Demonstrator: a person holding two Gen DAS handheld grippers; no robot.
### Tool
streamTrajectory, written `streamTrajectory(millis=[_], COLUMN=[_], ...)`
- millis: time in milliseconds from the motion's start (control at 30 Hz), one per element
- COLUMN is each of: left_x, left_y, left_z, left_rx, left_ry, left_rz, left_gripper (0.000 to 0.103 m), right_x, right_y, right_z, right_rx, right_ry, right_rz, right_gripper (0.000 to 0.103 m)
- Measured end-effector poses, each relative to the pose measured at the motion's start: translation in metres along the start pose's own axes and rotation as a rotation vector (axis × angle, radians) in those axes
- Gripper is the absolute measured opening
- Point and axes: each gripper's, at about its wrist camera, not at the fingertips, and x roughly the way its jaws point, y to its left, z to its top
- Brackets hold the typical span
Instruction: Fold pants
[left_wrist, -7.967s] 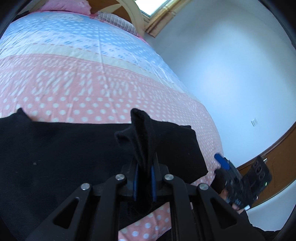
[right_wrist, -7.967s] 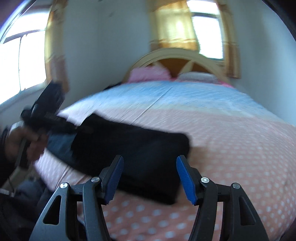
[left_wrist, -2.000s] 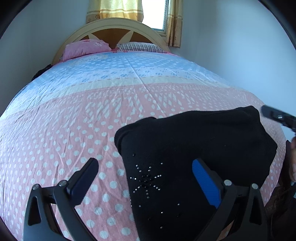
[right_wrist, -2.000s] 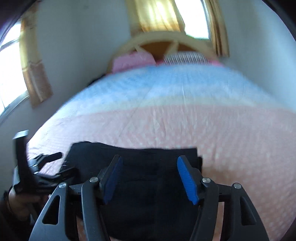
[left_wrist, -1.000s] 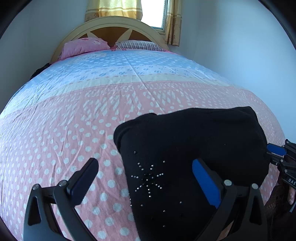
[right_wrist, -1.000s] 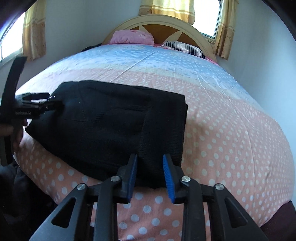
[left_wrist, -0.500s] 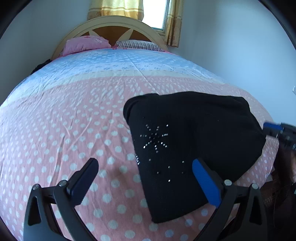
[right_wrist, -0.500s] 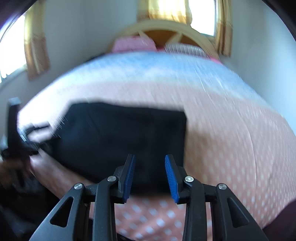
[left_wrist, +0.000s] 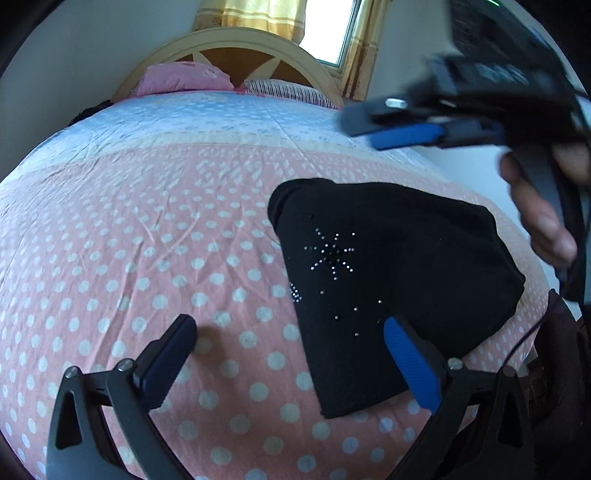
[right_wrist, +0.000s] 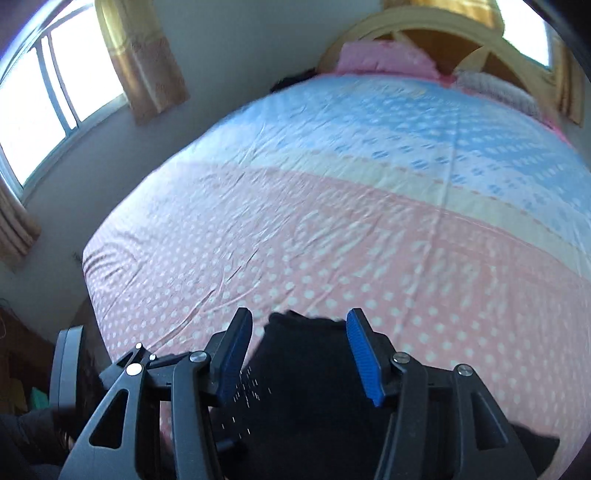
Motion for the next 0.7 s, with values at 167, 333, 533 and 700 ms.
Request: streamTrajectory(millis=[167,333,533,700], left_x=[0.002,0.001,0.003,0.004], left_y=[-0.003,-0.009,-0.017,-0.019], left_z=[-0.003,-0.008,-0.011,-0.008], left_rx=[0.028,0.037,0.054,0.052], left_ry=[-0.01,-0.013,-0.014,-0.012], left_rz=[0.01,0.008,0.02,0.018], left_gripper=[0.103,0.103,0.103,0.103], right_x=[0.056,0.082,0.069,0.096], right_y=[0.013,0.023,0.024,0.003], right_z=[0.018,0.014,0.016,0.002], right_rx=[-0.092,-0.146,-0.109,-0.061], right_ry=[0.221,0.332,0.232,0.221], right_rz=[0.0,-0.031,-0.09,-0.12], right_gripper=[0.055,0.013,0.008,0.008])
